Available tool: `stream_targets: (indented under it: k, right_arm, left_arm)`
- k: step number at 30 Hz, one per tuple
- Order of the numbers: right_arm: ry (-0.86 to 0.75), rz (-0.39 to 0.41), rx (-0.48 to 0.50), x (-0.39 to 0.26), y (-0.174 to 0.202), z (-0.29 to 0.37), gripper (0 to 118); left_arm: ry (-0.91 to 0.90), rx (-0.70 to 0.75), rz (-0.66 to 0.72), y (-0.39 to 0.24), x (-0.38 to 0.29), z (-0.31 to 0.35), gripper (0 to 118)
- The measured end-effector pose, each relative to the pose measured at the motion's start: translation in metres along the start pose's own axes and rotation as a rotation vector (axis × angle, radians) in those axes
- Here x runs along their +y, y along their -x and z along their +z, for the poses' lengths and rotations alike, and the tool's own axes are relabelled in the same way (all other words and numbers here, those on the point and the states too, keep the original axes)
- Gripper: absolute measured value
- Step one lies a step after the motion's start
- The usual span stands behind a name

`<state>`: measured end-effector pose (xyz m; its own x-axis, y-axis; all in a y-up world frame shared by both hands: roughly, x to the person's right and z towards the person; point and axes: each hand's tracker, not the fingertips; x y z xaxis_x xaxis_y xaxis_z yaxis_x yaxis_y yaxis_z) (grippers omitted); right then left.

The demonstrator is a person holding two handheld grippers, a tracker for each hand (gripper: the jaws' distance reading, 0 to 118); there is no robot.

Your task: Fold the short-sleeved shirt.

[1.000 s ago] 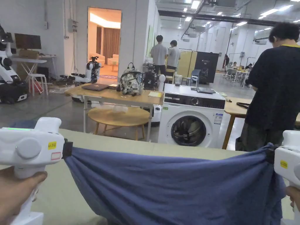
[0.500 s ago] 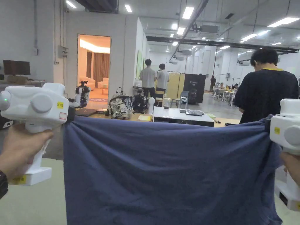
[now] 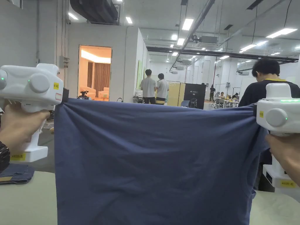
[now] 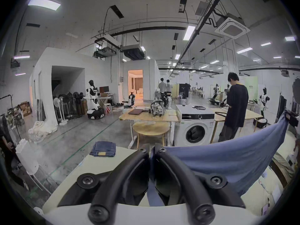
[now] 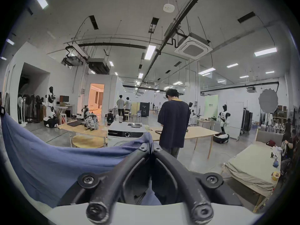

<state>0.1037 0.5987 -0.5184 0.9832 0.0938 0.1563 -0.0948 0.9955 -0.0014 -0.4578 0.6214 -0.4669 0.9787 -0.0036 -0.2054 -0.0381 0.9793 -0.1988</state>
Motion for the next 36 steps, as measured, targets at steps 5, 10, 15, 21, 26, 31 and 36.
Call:
stream_targets:
  k: [5,10,15,21,26,31,36]
  right_arm:
    - [-0.003,-0.017,0.004,-0.009,0.006,0.003,0]
    - [0.025,0.016,0.018,-0.043,0.011,0.011,0]
    - [0.076,0.039,0.039,-0.091,0.009,0.031,0]
    - [0.128,0.068,0.051,-0.139,0.003,0.077,0]
    - [0.142,0.081,0.057,-0.159,-0.007,0.132,0]
    - [0.161,0.088,0.073,-0.175,-0.016,0.194,0]
    - [0.205,0.090,0.082,-0.214,-0.029,0.230,0]
  left_arm:
    - [-0.010,0.012,0.001,0.004,-0.004,-0.002,0]
    - [0.003,0.024,-0.030,0.007,-0.032,-0.002,0]
    - [0.055,0.010,-0.011,0.013,-0.089,0.007,0]
    - [0.126,-0.015,0.019,0.024,-0.157,0.033,0]
    - [0.152,-0.037,0.050,0.034,-0.200,0.073,0]
    - [0.162,-0.056,0.055,0.041,-0.236,0.117,0]
    - [0.181,-0.075,0.040,0.044,-0.278,0.157,0]
